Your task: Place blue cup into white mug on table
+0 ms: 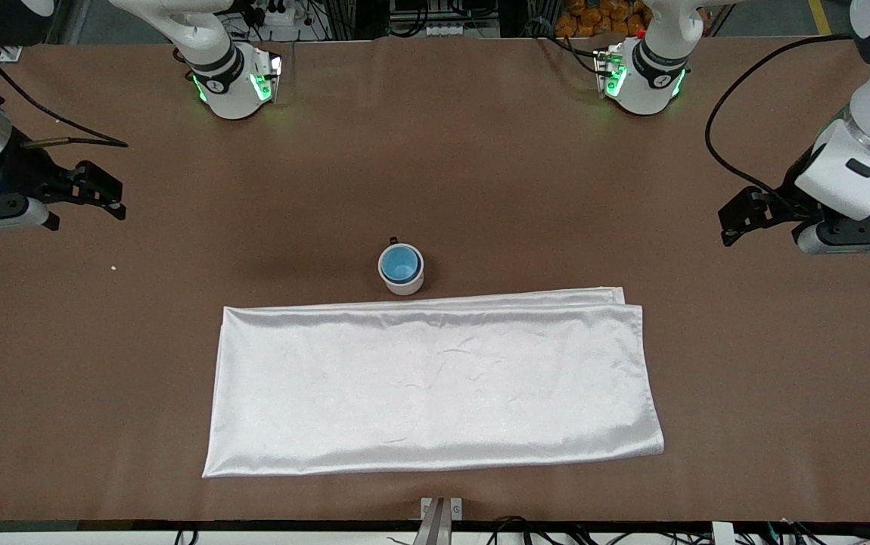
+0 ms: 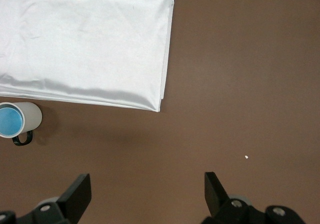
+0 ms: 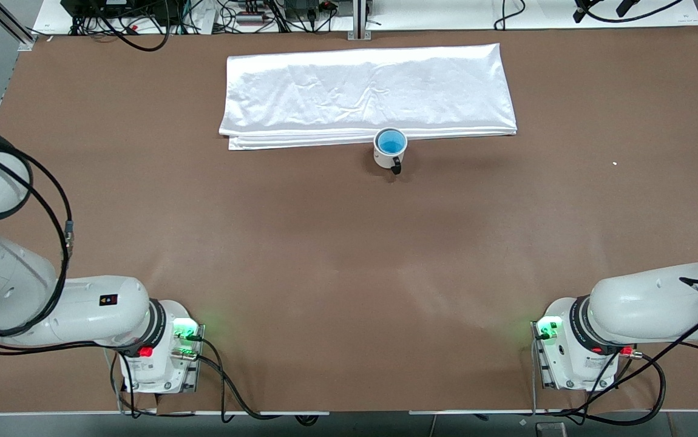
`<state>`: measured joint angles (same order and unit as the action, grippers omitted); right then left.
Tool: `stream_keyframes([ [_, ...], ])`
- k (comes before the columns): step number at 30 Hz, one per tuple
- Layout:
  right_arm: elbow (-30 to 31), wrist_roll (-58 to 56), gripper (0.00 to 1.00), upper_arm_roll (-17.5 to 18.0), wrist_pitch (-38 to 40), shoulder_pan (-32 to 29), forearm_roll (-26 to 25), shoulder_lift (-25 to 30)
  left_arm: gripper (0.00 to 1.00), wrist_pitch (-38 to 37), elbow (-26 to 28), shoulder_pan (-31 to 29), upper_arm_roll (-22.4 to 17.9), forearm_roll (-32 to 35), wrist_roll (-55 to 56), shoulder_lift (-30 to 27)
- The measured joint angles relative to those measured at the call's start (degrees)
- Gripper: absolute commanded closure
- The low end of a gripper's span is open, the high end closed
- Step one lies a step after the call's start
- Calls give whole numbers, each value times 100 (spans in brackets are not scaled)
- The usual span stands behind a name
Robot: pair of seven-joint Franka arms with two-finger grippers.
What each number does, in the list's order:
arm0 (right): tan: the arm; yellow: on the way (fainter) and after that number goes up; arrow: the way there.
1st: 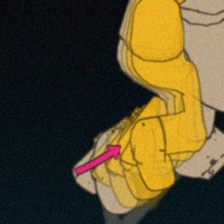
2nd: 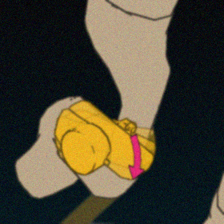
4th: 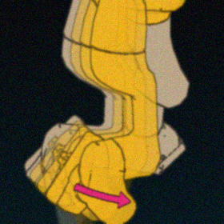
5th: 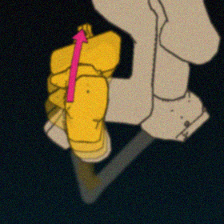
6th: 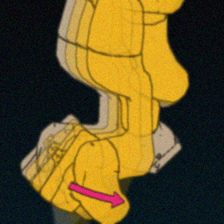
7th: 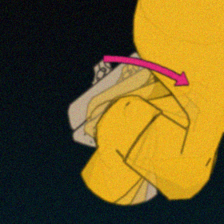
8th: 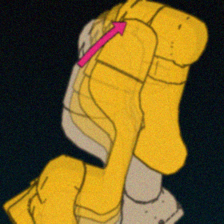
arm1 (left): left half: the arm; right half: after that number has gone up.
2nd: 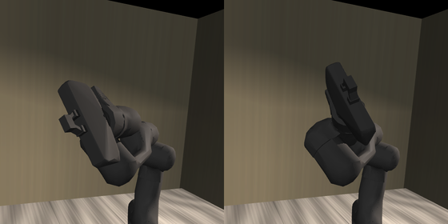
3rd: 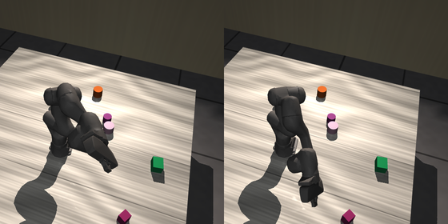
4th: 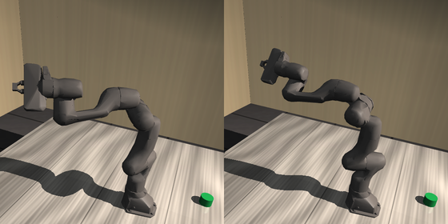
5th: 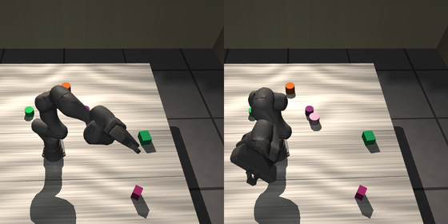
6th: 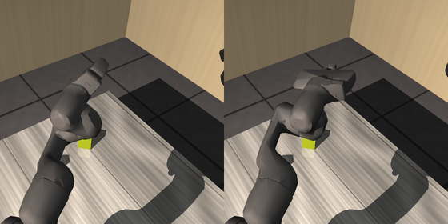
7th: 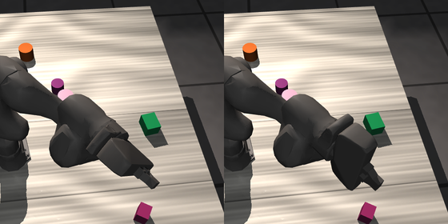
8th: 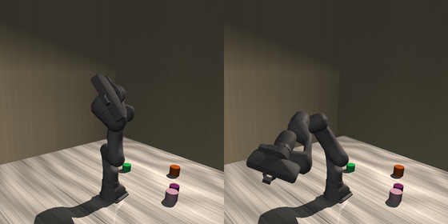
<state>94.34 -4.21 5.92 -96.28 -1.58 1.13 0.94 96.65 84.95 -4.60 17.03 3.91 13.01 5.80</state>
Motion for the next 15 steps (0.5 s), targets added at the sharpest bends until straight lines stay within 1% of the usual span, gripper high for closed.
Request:
stream_keyframes([
  [7,0,0,0,0,0,0,0,0,0,-32,140,-27,-17,-4,0,-114],
  [15,0,0,0,0,1,0,0,0,0,-200,155,-38,-19,-4,0,-178],
])
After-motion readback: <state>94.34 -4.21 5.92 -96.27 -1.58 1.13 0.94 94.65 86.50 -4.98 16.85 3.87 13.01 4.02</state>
